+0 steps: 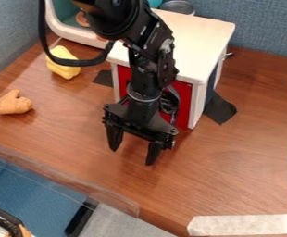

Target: Closed the drawer

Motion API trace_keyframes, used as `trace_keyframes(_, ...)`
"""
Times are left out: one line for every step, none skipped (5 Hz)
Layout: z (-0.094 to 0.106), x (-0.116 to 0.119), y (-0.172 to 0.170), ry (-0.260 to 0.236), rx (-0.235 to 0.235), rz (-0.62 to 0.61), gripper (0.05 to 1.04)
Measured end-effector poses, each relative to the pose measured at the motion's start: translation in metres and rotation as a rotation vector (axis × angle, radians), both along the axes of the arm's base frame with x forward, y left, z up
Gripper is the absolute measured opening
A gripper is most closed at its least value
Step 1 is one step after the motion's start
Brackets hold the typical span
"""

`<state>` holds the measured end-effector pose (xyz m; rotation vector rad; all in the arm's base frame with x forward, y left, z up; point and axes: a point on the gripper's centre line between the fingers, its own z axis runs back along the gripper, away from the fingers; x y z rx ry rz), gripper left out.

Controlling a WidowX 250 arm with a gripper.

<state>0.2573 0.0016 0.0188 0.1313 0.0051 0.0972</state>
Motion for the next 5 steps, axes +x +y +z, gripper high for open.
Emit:
trace_keyframes(0.001,0.000,0.000,0.013,0.002,0.004,0.999)
trace_keyframes(0.010,-0.001,-0.001,0.007,-0.008,0.017,0.999)
trace_keyframes(0.042,-0.017,-0.006,-0.043,-0.038,0.021,0.999)
trace_keyframes(0.068,-0.035,-0.011,-0.087,-0.072,0.009,0.999)
trace_keyframes(0.104,-0.063,-0.014,-0.127,-0.113,-0.001,0.999)
